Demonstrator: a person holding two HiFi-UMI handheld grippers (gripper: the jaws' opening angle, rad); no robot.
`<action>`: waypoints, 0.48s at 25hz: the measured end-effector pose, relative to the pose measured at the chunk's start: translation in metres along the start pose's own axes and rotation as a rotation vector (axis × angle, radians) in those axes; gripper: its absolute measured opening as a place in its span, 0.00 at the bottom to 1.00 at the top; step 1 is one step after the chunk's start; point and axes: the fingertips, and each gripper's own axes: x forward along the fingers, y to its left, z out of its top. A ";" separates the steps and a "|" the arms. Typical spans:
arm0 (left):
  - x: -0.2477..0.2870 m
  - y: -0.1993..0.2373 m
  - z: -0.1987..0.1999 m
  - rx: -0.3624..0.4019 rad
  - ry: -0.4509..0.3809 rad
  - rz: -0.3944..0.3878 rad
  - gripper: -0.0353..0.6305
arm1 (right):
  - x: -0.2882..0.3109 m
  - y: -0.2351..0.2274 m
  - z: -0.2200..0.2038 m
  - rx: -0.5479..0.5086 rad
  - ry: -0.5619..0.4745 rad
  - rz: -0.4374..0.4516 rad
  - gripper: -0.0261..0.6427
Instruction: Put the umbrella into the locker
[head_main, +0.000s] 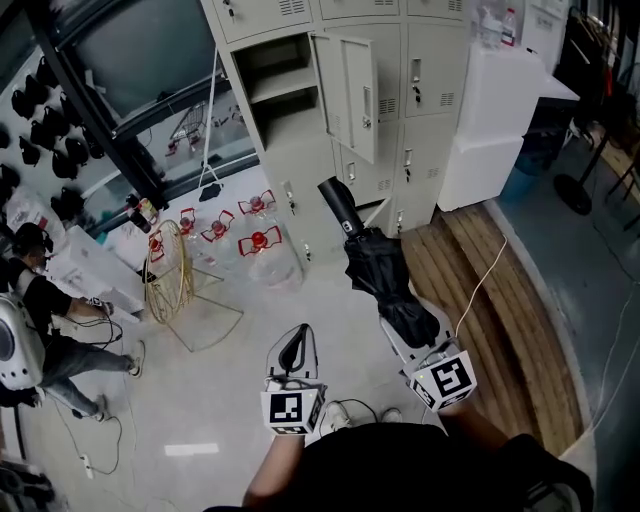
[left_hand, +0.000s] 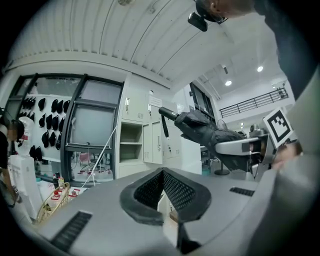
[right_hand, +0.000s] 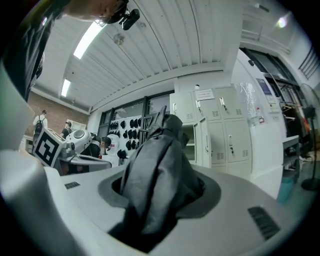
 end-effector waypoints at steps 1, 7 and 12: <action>0.001 0.004 0.001 -0.001 -0.003 0.001 0.05 | 0.005 0.001 0.001 0.000 0.000 -0.001 0.36; 0.008 0.038 0.002 0.016 -0.010 -0.009 0.05 | 0.036 0.010 -0.001 -0.012 0.001 -0.016 0.36; 0.015 0.077 0.007 0.032 -0.023 -0.028 0.05 | 0.068 0.021 0.004 -0.022 -0.017 -0.041 0.37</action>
